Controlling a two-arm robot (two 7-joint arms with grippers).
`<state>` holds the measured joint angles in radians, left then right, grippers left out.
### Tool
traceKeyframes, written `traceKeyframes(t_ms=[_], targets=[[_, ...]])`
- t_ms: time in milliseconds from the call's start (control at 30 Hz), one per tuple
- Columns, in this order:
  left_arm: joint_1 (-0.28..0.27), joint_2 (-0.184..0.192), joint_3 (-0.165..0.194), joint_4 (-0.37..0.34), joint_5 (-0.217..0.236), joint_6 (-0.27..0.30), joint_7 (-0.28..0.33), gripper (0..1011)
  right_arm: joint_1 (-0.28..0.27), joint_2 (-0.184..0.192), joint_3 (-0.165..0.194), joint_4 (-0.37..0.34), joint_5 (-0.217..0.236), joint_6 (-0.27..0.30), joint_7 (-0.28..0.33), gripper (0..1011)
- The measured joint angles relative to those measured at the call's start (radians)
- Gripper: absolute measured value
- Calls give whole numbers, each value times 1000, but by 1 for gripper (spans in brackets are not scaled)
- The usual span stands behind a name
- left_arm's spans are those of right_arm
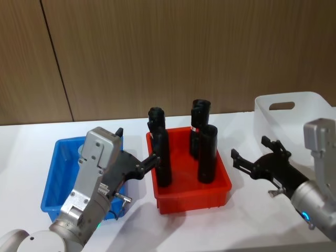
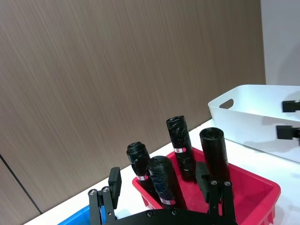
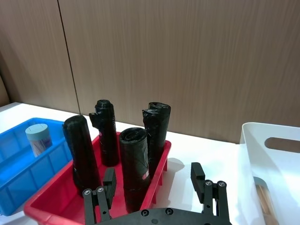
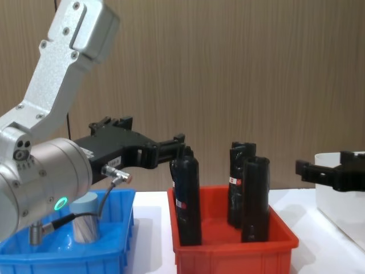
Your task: Pick the cotton swabs from the blue box and place them into the white box.
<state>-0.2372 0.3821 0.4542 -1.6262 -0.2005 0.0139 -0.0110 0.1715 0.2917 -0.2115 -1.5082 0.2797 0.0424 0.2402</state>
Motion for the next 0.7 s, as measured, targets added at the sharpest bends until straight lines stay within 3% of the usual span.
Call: traceKeyframes(t_ms=[700], targets=[[0,0,0,0,0,0,0,1004,231,-69,-6,328,22,-47,192,1002]])
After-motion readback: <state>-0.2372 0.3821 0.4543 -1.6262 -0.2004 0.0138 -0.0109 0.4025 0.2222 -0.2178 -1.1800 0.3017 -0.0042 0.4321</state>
